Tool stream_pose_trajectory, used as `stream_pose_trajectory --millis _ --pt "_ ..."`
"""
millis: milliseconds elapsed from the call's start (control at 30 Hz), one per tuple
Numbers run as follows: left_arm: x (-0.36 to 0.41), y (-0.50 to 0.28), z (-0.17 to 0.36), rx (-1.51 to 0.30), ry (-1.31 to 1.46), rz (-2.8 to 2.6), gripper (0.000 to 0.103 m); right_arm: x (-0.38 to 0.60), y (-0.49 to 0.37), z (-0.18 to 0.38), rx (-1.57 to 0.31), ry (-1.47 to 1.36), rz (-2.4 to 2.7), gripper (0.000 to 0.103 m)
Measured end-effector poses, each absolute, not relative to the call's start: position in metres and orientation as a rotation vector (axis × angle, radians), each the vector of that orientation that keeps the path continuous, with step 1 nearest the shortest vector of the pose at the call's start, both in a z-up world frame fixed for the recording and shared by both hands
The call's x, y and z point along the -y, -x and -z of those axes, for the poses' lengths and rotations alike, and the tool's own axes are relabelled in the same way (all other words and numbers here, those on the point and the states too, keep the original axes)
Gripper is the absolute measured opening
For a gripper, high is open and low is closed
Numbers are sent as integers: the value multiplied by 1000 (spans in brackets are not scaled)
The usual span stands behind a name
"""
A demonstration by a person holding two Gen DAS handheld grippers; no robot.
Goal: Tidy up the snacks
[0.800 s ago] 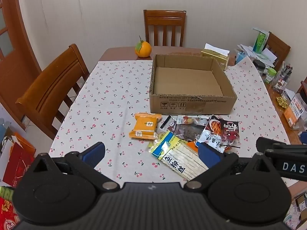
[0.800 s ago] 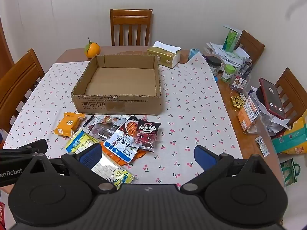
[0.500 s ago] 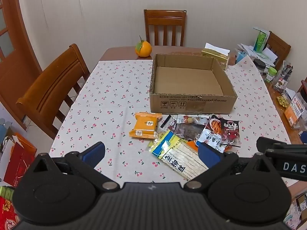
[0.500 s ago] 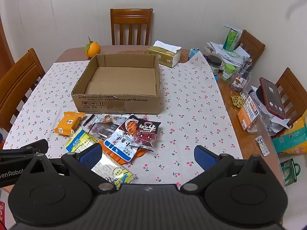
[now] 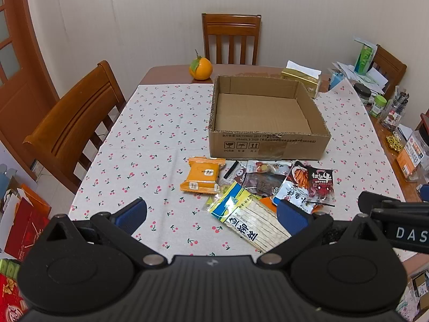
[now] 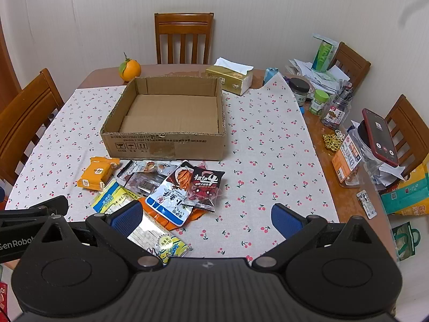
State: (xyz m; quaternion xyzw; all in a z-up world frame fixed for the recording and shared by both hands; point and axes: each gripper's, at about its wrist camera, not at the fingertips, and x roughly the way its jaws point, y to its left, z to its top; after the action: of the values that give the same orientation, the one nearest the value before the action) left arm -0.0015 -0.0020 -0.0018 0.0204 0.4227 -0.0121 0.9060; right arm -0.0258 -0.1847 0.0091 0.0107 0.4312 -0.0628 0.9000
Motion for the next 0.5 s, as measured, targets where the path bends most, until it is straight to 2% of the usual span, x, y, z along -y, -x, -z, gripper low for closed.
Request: stream_pose_trajectory --millis 500 --pt "1 1 0 -873 -41 25 102 184 26 -14 -889 -19 129 103"
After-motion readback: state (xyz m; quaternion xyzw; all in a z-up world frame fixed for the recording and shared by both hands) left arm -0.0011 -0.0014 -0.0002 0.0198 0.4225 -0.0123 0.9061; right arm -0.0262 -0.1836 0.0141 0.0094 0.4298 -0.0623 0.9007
